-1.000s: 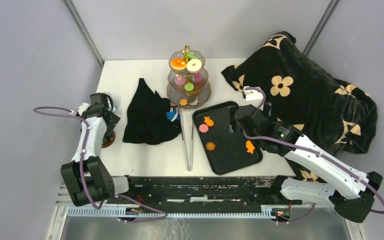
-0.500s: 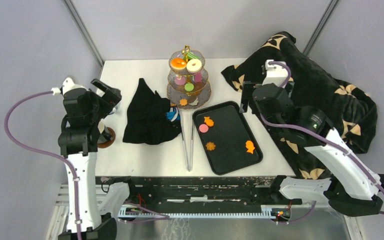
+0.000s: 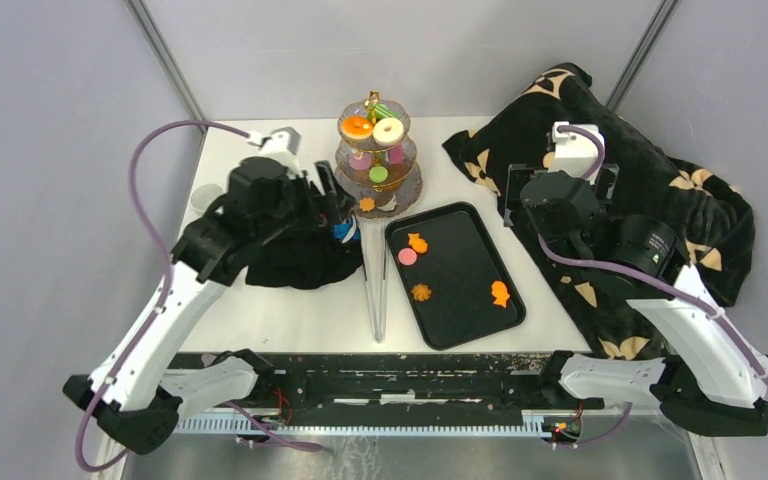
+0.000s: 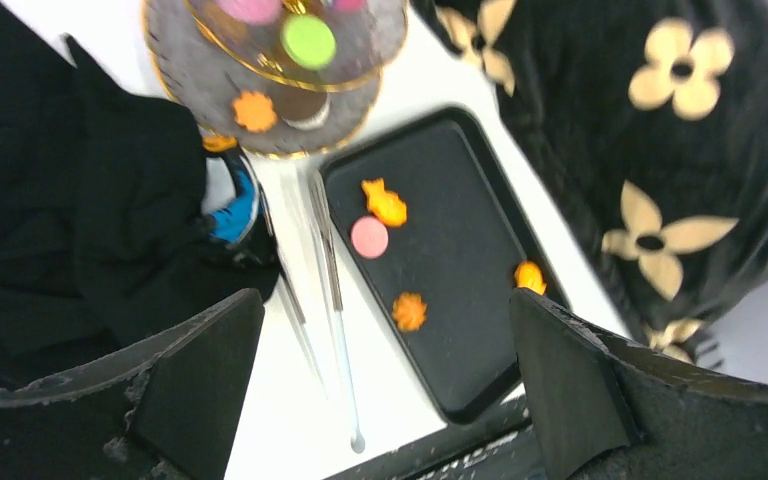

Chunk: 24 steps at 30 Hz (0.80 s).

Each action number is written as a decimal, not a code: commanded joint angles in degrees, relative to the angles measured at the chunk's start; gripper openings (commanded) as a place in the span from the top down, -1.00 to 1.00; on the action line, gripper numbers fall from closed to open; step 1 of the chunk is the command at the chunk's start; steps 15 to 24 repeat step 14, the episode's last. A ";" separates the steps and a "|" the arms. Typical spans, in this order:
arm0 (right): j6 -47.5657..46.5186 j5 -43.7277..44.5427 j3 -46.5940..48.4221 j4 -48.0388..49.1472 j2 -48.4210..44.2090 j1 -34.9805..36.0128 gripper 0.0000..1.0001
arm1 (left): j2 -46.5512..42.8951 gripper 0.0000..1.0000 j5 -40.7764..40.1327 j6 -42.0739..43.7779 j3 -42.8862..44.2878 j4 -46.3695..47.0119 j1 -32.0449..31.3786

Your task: Serve the afternoon tea

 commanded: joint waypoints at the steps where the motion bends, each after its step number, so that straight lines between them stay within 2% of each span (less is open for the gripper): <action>1: 2.48 3.58 -0.16 -3.10 -0.90 -0.22 -0.99 | 1.62 -0.98 -2.92 4.92 -0.38 4.64 -5.45; 10: 3.09 4.60 -0.23 -3.77 0.99 -0.22 -0.99 | -0.01 -0.98 -3.24 5.38 -4.36 9.05 -5.60; 24: 3.26 4.46 0.23 -4.28 2.80 -0.23 -0.99 | -0.07 -0.98 -4.44 5.20 -5.69 9.36 -5.63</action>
